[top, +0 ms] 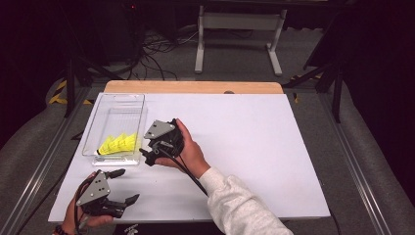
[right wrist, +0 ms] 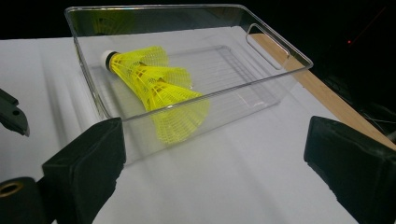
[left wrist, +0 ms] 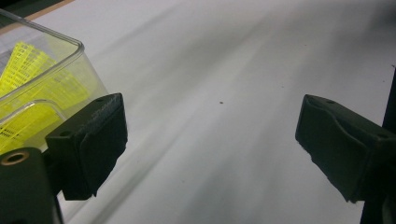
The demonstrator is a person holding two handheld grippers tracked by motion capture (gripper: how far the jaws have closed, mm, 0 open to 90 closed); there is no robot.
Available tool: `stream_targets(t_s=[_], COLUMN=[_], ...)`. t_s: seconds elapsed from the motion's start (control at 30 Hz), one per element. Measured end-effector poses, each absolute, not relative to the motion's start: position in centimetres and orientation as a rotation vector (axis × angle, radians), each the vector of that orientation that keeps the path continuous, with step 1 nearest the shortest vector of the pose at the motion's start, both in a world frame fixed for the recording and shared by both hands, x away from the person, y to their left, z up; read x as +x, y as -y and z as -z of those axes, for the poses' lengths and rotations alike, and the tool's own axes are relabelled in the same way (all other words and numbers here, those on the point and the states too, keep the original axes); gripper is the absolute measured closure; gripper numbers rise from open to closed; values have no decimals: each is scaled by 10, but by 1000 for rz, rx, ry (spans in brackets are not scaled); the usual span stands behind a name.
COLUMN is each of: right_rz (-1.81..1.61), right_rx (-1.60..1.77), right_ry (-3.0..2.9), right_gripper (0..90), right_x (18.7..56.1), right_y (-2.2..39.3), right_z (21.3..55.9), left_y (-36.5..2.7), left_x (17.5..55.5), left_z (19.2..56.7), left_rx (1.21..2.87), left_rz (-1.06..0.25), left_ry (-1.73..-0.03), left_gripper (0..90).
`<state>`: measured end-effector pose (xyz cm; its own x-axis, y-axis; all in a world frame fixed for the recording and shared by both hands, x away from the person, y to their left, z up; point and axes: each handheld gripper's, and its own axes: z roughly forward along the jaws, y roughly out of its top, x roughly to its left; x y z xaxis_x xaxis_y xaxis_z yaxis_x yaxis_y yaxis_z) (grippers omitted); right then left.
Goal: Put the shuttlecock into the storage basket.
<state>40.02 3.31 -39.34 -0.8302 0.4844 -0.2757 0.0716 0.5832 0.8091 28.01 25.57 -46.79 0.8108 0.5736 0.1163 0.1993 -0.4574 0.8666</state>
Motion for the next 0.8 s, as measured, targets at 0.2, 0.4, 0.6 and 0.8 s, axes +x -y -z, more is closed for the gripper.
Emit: stream_targets(t_s=[0.2, 0.4, 0.6, 0.8], right_rz=[-1146, -1142, -1137, -1132], right_rx=[437, 443, 448, 448], right_ry=[-2330, -2316, -2312, -2299], right_gripper=[65, 67, 68, 69], right_x=[399, 398, 398, 397], right_y=[-29, -24, -20, -13], right_z=[393, 392, 391, 390], left_y=[-256, -255, -255, -255], left_x=[280, 280, 280, 280], left_z=[468, 468, 468, 468], left_rx=[2037, 2036, 2035, 2036], left_rz=[-494, -495, -490, -490], left_ry=[-572, -574, -575, -574], left_gripper=[101, 101, 101, 100])
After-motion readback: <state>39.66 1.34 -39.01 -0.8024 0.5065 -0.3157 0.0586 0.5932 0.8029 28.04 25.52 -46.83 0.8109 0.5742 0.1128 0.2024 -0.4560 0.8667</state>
